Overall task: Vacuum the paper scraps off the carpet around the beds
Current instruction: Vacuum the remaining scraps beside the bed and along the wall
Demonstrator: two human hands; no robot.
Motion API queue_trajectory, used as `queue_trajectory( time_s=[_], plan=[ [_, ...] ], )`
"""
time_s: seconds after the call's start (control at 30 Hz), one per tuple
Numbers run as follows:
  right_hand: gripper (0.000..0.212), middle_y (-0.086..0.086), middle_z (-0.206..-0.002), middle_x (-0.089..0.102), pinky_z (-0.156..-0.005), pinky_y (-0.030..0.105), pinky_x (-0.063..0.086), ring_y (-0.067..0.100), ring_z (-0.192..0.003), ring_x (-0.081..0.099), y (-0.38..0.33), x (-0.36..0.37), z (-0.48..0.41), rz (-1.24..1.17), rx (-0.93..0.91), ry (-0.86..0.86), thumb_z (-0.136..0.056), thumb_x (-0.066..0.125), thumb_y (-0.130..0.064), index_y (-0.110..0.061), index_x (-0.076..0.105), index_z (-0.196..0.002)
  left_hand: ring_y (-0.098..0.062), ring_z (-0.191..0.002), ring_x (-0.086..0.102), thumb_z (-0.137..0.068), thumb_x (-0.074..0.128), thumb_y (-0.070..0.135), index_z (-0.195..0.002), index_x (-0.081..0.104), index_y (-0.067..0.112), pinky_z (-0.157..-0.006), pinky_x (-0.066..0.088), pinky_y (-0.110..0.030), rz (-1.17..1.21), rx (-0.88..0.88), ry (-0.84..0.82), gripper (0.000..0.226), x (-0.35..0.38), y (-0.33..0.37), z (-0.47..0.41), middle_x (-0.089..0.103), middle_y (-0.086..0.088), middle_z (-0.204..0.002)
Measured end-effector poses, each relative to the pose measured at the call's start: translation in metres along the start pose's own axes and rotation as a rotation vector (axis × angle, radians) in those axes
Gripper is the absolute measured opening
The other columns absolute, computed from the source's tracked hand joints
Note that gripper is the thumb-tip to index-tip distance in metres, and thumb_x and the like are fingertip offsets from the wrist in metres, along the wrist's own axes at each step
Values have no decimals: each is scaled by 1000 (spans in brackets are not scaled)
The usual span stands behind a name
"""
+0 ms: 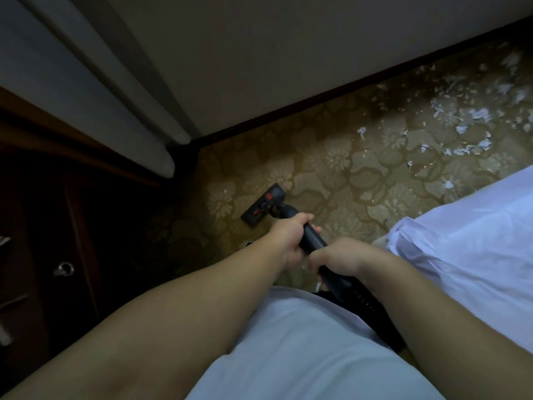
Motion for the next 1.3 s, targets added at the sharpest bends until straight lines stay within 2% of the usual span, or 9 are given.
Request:
queue_trajectory(
  time_s=[0.23,0.3,0.4,0.57,0.8,0.9,1.07,1.2,1.3],
  plan=[
    [11,1,-50,64,-40,18,45,13,-38,60,-99,80,-39,20,-121,-60,-87,71,-12,-2,70,-87,-23,-79,62,-97,65,19,-110,62,6,-90,56,-47,37,33,163,19,-113,81,-14,62,-9,-80],
    [14,4,-58,68,-44,22,49,16,-46,65,-110,93,-46,8,-128,-96,-88,71,-14,0,70,-92,-22,-79,62,-98,63,16,-104,61,5,-93,55,-46,68,54,173,13,-128,90,-10,61,-9,-83],
    [19,9,-73,72,-57,31,56,23,-64,71,-116,104,-53,-23,-132,-120,-89,72,-17,-2,69,-99,-23,-84,63,-97,64,16,-112,62,5,-92,55,-46,61,70,183,18,-139,98,-5,62,-10,-89],
    [20,10,-71,73,-66,38,60,26,-64,71,-93,107,-48,-66,-112,-105,-85,73,-18,-1,72,-96,-23,-83,62,-97,64,14,-110,63,5,-85,54,-43,-5,42,179,16,-131,77,-4,63,-10,-87],
    [21,12,-69,73,-56,33,58,28,-57,69,34,70,-14,-234,-17,12,-80,73,-15,1,72,-94,-24,-72,61,-95,64,14,-105,61,5,-68,54,-42,-202,-37,39,14,-52,-29,-15,62,-10,-73],
    [29,17,-78,77,-70,45,64,32,-66,75,115,55,-2,-336,36,47,-77,74,-17,0,70,-100,-25,-72,61,-93,66,15,-101,61,6,-72,55,-43,-304,-109,-7,13,-11,-98,-14,62,-10,-73],
    [32,15,-83,79,-86,50,64,29,-74,79,246,45,27,-488,66,47,-78,78,-18,-2,70,-105,-25,-77,60,-95,65,17,-98,61,5,-75,54,-44,-429,-173,-46,12,42,-216,3,62,-10,-81],
    [27,13,-77,76,-69,39,63,27,-67,74,337,49,57,-548,115,54,-83,78,-17,1,72,-103,-23,-73,60,-96,63,14,-92,60,6,-73,54,-42,-506,-229,-106,9,67,-310,17,62,-10,-75],
    [29,16,-76,75,-66,38,58,30,-65,70,386,61,81,-609,171,35,-83,78,-19,4,73,-100,-23,-73,61,-97,61,14,-90,59,8,-68,53,-40,-575,-272,-133,10,77,-361,27,63,-10,-74]
  ],
)
Point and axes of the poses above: each hand's wrist, its own z-axis away from the middle knuckle, its own x-axis out of the palm, y = z × x, the point moved 7 cm from there along -z, towards the middle knuckle
